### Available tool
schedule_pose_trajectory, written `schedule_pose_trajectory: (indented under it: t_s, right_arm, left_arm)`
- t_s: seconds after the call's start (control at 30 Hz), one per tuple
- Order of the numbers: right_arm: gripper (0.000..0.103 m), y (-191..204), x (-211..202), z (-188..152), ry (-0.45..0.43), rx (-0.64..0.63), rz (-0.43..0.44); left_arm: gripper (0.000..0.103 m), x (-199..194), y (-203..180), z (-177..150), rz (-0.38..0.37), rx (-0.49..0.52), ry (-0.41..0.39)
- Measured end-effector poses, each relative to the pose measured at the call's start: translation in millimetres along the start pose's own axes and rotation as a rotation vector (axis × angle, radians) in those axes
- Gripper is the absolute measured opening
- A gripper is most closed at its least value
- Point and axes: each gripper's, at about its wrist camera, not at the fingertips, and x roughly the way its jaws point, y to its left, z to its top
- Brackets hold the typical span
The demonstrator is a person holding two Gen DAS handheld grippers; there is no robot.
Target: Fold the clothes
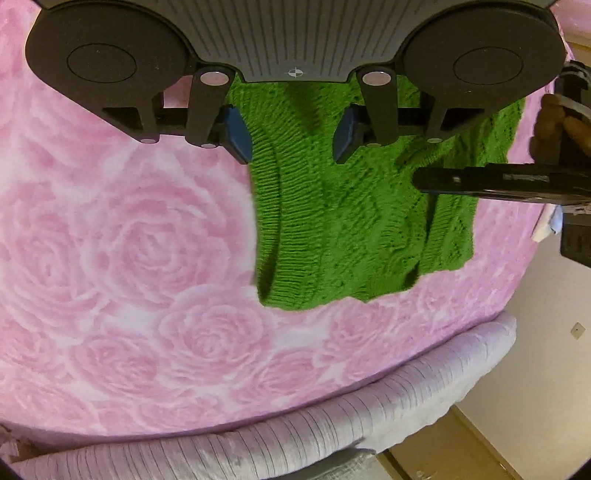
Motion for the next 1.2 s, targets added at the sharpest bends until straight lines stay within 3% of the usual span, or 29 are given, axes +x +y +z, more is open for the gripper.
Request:
schedule_pose_trajectory:
  t_s: [0.13, 0.17, 0.2, 0.37, 0.4, 0.43, 0.47, 0.57, 0.63, 0.7, 0.8, 0.9, 1.0, 1.1, 1.17, 1.2]
  right_arm:
    - [0.05, -14.2, 15.5, 7.0, 0.062, -0.015, 0.083]
    - [0.036, -17.4, 17.6, 8.0, 0.075, -0.022, 0.101]
    - [0.03, -19.8, 19.1, 9.0, 0.094, -0.033, 0.12]
    - [0.024, -20.1, 23.0, 13.7, 0.123, -0.097, 0.148]
    - [0.02, -19.1, 23.4, 14.3, 0.119, -0.109, 0.147]
    - [0.006, -18.1, 23.8, 14.9, 0.115, -0.12, 0.146]
    - [0.004, -15.1, 23.3, 15.3, 0.108, -0.14, 0.132]
    - [0.003, 3.4, 8.6, 12.3, 0.05, -0.245, 0.004]
    - [0.003, 1.2, -6.4, 10.1, -0.007, -0.218, -0.095]
    - [0.003, -8.9, -10.6, 6.3, -0.012, -0.162, -0.138]
    - [0.003, -20.2, 4.7, -1.7, 0.034, -0.081, -0.102]
    - [0.004, -19.3, 0.1, 7.0, -0.002, -0.065, -0.122]
    - [0.004, -15.5, -17.5, 13.3, -0.067, -0.046, -0.156]
    - [0.004, -13.0, -11.0, 11.9, -0.002, -0.054, -0.11]
    - [0.004, -11.4, 8.1, 9.3, 0.097, -0.093, -0.164]
    - [0.004, -11.3, 7.7, 11.8, 0.08, -0.086, -0.161]
  left_arm:
    - [0.013, 8.1, -2.5, 0.2, 0.012, 0.0, 0.007]
    - [0.013, 8.6, -3.1, 0.1, 0.015, 0.001, 0.007]
    - [0.013, 7.3, -3.7, -0.6, 0.017, 0.001, 0.006]
    - [0.013, 7.7, -5.0, -4.9, 0.017, -0.024, 0.001]
    - [0.013, 7.8, -5.7, -4.8, 0.02, -0.024, 0.001]
    - [0.013, 7.9, -7.1, -4.0, 0.024, -0.023, 0.002]
    - [0.013, 6.9, -8.5, -2.5, 0.026, -0.021, 0.003]
    - [0.013, 1.6, -15.2, 2.8, 0.01, -0.009, -0.01]
    - [0.013, -4.9, -20.8, 6.1, -0.007, 0.006, -0.035]
    - [0.013, -6.2, -24.6, 6.9, -0.003, 0.018, -0.045]
    - [0.013, -2.2, -26.7, 3.7, 0.06, 0.027, -0.023]
    - [0.013, -15.2, -23.9, -4.0, 0.072, 0.022, -0.04]
    - [0.013, -16.8, -11.8, -13.9, 0.097, -0.013, -0.006]
    - [0.011, -16.8, 2.7, -23.0, 0.122, -0.051, 0.022]
    - [0.012, -30.7, 13.0, -22.5, 0.112, -0.091, 0.001]
    - [0.015, -39.5, 19.3, -21.0, 0.125, -0.097, -0.022]
